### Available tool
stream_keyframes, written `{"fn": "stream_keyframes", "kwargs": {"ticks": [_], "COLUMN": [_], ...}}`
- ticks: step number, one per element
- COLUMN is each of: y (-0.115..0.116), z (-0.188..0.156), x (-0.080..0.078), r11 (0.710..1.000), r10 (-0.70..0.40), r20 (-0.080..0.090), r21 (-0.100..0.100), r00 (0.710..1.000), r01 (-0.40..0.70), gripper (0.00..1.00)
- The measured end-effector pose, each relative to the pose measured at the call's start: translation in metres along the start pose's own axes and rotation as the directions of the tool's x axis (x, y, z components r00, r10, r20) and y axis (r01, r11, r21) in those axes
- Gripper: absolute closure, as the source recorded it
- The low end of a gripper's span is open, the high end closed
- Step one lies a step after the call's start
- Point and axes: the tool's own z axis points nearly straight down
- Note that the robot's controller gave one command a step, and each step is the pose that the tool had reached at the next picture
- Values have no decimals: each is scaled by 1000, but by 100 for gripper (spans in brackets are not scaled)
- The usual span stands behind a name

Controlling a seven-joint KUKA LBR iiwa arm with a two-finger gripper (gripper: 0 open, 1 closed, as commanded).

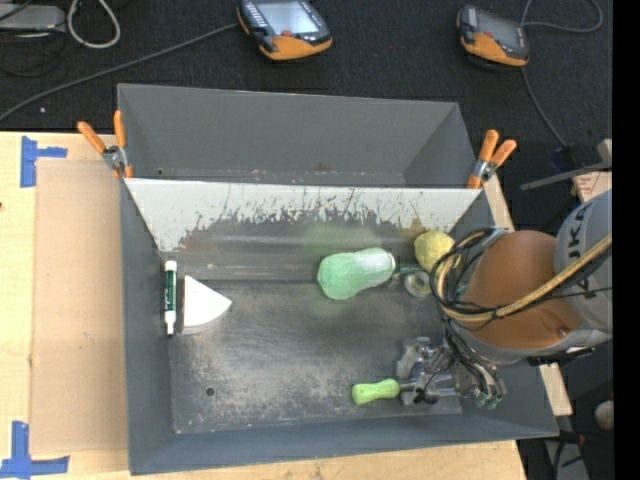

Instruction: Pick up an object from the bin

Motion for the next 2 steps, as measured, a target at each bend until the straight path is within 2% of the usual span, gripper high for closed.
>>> {"fn": "stream_keyframes", "kwargs": {"ticks": [1, 2], "y": [0, 1], "z": [0, -72], "x": [0, -1], "r11": [1000, 1000], "r10": [0, 5], "r20": [0, -5], "r21": [0, -1], "r00": [1000, 1000], "r01": [0, -5], "gripper": [100, 100]}}
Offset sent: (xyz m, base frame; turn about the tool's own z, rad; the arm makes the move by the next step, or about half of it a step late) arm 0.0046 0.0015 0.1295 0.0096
